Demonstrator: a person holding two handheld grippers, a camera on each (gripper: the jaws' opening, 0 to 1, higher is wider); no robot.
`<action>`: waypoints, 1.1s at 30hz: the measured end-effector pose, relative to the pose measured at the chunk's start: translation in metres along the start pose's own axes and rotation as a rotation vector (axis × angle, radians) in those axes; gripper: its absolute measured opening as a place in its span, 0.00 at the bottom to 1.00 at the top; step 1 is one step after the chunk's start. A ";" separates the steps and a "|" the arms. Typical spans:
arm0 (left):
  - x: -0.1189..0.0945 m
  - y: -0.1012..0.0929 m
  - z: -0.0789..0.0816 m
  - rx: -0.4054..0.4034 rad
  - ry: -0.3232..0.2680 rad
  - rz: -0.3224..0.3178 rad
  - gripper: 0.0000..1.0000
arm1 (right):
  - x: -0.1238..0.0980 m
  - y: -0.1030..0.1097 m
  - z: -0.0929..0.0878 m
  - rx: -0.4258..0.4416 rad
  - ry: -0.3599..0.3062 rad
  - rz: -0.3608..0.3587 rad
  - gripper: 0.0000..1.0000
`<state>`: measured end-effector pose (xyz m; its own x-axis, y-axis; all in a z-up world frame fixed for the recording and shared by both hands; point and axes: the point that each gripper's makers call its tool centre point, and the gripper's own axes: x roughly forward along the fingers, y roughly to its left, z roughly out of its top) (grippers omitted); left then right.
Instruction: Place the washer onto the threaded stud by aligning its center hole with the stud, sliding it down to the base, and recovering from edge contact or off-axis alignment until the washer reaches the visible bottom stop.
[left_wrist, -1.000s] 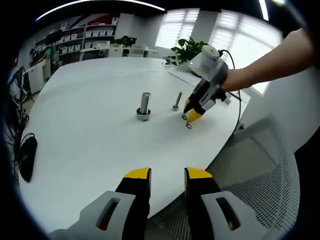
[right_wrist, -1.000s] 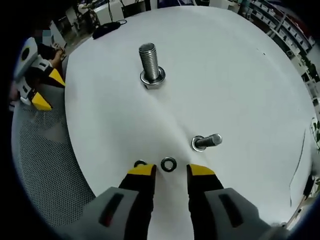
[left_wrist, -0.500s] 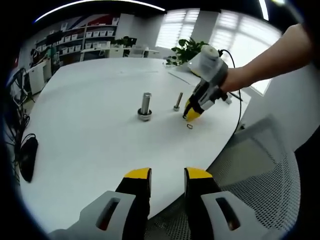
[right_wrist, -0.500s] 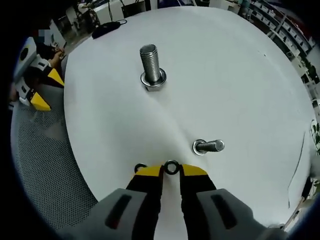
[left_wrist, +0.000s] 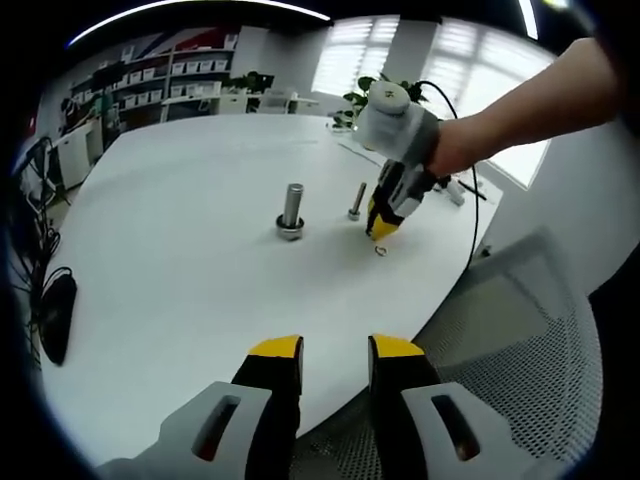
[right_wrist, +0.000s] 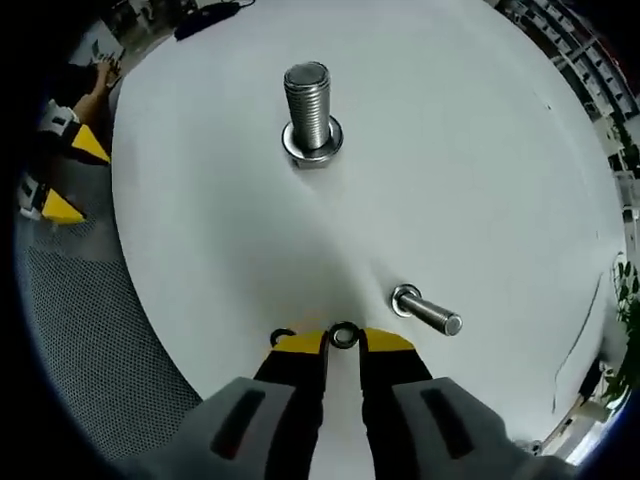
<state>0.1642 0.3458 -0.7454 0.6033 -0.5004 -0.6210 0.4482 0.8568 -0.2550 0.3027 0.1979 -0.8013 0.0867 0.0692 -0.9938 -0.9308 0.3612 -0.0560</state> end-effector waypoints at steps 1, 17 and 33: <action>0.000 0.000 0.000 0.000 0.001 0.000 0.24 | -0.001 0.001 -0.001 -0.008 -0.007 -0.001 0.15; -0.001 0.000 -0.001 -0.005 0.003 0.006 0.24 | -0.001 -0.001 -0.003 0.068 -0.098 0.000 0.14; -0.001 -0.001 0.000 -0.004 0.002 0.002 0.24 | -0.021 -0.005 -0.017 0.073 -0.124 0.015 0.14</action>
<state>0.1630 0.3461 -0.7444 0.6031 -0.4982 -0.6230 0.4441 0.8585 -0.2566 0.2997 0.1788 -0.7815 0.1203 0.1883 -0.9747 -0.9046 0.4253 -0.0295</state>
